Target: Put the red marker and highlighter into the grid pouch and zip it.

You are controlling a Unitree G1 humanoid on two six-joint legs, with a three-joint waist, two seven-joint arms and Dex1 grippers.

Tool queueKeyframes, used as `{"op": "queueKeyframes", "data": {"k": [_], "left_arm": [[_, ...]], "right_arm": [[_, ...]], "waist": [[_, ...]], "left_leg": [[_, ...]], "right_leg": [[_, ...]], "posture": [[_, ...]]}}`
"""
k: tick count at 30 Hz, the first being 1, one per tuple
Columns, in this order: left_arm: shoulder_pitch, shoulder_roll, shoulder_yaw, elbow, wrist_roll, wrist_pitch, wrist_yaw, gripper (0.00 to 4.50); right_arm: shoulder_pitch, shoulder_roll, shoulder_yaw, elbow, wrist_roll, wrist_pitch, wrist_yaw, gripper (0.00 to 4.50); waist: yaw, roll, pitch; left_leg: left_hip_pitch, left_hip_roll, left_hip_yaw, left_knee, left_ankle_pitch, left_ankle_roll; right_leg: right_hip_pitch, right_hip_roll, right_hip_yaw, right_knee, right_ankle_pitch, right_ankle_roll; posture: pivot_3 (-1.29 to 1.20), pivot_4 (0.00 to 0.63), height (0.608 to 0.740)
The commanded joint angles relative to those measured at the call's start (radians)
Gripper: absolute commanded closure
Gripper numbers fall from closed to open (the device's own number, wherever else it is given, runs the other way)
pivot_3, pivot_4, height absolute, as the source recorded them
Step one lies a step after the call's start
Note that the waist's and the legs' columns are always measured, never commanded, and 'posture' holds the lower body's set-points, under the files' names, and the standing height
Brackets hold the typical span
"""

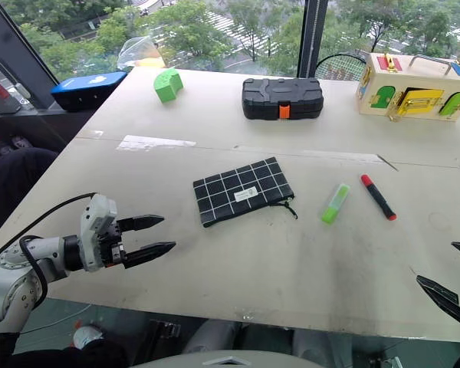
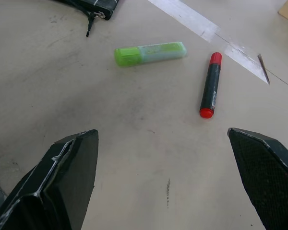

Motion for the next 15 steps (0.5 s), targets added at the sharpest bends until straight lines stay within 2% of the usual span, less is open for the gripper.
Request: {"op": "queueKeyframes", "data": {"k": [1,4,6,8,10,13,15], "left_arm": [[-0.060,-0.040,-0.001,-0.004,-0.016,0.022,0.064,0.00],[-0.177,-0.141,-0.003,0.012,-0.036,0.078,0.218,0.00],[-0.222,-0.149,-0.012,0.031,-0.007,0.099,0.251,0.00],[-0.240,-0.085,-0.101,0.087,0.175,-0.131,0.181,0.00],[-0.251,-0.028,-0.188,0.183,0.381,-0.459,0.141,0.00],[-0.280,-0.005,-0.264,0.331,0.546,-0.802,0.151,0.00],[-0.301,-0.013,-0.287,0.409,0.604,-0.957,0.174,0.00]], "right_arm": [[-0.028,0.030,0.042,-0.047,0.030,-0.017,-0.054,0.12],[-0.103,0.085,0.148,-0.141,0.078,-0.008,-0.152,0.12],[-0.135,0.094,0.186,-0.181,0.108,0.012,-0.192,0.12],[-0.135,0.084,0.238,-0.236,0.145,0.031,-0.204,0.12],[-0.124,0.071,0.281,-0.274,0.161,0.040,-0.209,0.12],[-0.118,0.056,0.331,-0.301,0.144,0.037,-0.222,0.12],[-0.114,0.052,0.347,-0.307,0.136,0.031,-0.232,0.12]], "waist": [[0.000,0.000,0.000],[0.012,-0.001,0.001],[0.011,-0.003,-0.001],[0.012,-0.004,-0.002],[0.012,-0.004,-0.002],[0.016,-0.003,-0.003],[0.018,-0.003,-0.003]], "left_leg": [[0.000,0.000,0.000,0.000,0.000,0.000],[0.000,0.000,-0.002,0.000,0.000,0.000],[0.000,0.000,-0.002,0.002,0.000,-0.001],[0.000,-0.001,-0.001,0.002,0.000,0.000],[0.001,0.000,-0.002,0.000,0.000,-0.001],[0.001,0.002,-0.002,-0.003,-0.001,-0.002],[-0.001,0.001,-0.002,-0.003,-0.001,-0.001]], "right_leg": [[0.000,0.000,0.000,0.000,0.000,0.000],[0.001,0.000,-0.002,0.000,0.000,0.001],[0.000,0.001,-0.001,0.001,0.002,0.004],[0.000,0.001,0.000,0.001,0.002,0.004],[0.000,0.003,-0.001,0.000,0.002,0.003],[0.000,0.003,-0.001,-0.004,0.002,0.002],[0.000,0.002,-0.001,-0.008,0.002,0.002]], "posture": [[0.00,0.150,0.740],[0.00,0.150,0.740],[0.00,0.150,0.740],[0.00,0.150,0.740],[0.00,0.150,0.740],[0.00,0.150,0.740],[0.00,0.150,0.740]]}}
